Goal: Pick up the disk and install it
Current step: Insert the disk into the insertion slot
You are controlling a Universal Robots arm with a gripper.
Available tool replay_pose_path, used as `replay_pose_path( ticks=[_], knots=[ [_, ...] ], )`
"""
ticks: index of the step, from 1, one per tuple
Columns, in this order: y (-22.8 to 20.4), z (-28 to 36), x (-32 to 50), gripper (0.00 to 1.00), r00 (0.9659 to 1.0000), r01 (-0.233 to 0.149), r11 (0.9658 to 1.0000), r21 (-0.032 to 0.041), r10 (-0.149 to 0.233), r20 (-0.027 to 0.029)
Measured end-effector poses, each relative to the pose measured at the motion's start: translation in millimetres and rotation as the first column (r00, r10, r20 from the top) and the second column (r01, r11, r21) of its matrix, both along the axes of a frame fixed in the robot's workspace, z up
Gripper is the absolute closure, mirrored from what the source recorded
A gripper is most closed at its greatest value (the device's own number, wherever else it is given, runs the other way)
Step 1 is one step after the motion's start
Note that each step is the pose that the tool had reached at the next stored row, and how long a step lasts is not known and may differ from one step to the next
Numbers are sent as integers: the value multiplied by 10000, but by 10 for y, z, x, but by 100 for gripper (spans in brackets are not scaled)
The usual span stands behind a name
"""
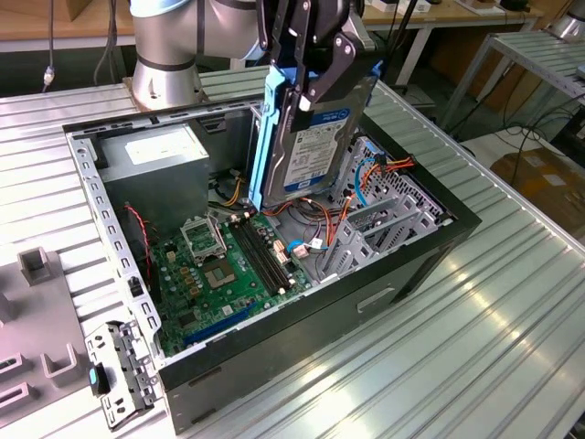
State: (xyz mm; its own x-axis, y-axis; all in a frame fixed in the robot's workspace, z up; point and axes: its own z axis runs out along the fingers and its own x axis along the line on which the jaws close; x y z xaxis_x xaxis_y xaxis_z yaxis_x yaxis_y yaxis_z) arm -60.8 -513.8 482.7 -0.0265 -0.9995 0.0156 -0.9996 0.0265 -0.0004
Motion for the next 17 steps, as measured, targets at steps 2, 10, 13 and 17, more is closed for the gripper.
replay_pose_path(
  ticks=[2, 10, 13, 17],
  knots=[
    [-10, -9, 110, 63, 10000, 0, 10000, -9, 0, 0],
    [-17, -21, 321, 63, 10000, 1, 10000, -28, -1, -1],
    [-17, -21, 323, 63, 10000, 0, 10000, -28, 0, 0],
    [-18, -22, 323, 63, 10000, 1, 10000, -27, -1, 0]
  ],
)
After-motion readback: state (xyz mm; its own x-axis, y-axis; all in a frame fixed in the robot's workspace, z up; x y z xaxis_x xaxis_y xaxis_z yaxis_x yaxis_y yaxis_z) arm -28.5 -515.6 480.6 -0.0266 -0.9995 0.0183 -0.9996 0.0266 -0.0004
